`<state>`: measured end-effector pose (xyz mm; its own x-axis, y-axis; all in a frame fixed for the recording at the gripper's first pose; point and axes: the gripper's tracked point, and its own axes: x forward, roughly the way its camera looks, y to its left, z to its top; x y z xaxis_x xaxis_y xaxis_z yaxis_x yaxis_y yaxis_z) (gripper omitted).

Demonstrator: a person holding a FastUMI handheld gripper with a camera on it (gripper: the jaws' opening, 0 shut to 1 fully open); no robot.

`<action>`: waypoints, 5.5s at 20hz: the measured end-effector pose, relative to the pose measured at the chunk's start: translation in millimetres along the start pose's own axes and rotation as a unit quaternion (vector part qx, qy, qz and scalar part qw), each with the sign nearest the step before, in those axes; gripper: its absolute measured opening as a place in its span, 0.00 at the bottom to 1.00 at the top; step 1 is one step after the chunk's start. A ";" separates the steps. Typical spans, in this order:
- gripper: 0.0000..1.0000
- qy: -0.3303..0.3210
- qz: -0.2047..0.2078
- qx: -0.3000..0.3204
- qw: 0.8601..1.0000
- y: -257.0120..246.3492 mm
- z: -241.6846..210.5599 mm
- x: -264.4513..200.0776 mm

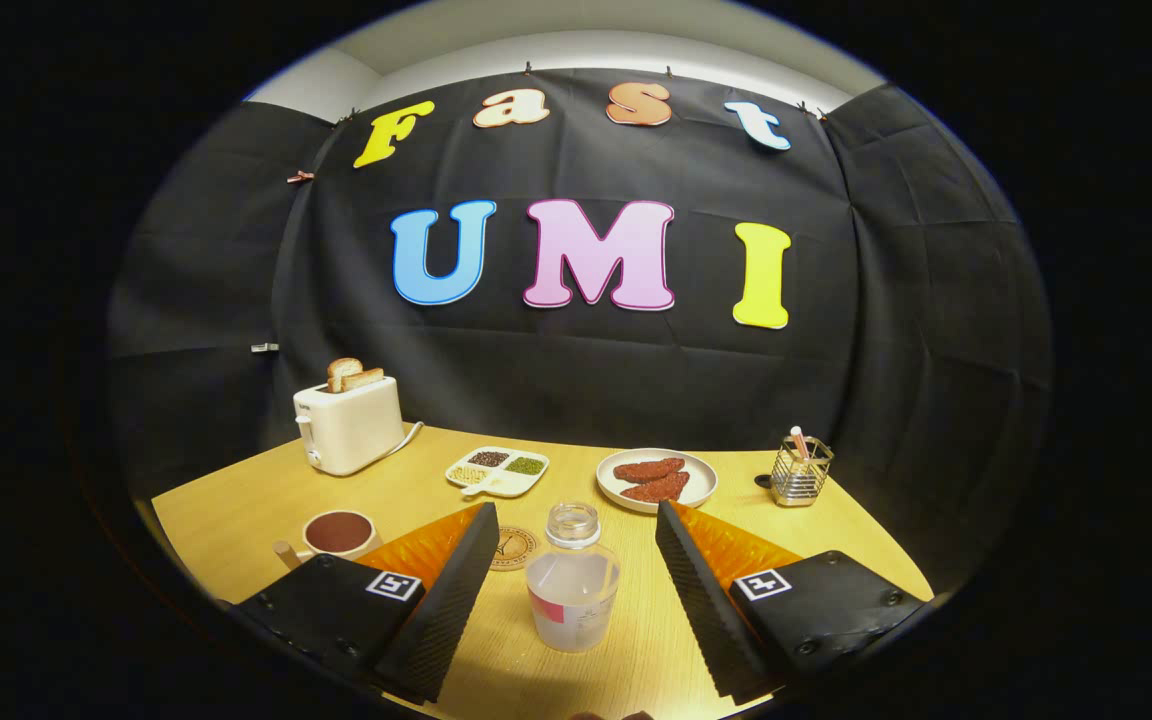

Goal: Take the bottle from table, then pour the juice into the cup, finally place the bottle on the coaster

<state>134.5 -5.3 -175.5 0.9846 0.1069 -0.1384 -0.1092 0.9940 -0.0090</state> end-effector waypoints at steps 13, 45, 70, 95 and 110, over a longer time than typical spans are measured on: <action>0.97 0.036 -0.005 0.005 0.999 -1.6 -64.8 31.3; 0.74 0.060 0.058 -0.140 0.987 38.6 -46.4 49.6; 0.72 0.054 0.019 -0.576 0.815 79.1 -11.3 77.0; 0.71 -0.003 0.094 -0.768 0.633 130.7 -33.1 97.6; 0.71 -0.038 0.110 -0.823 0.556 143.3 -26.9 103.6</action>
<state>217.2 147.6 -217.7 0.9188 0.2852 -0.2729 -0.1429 -0.4041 -0.9035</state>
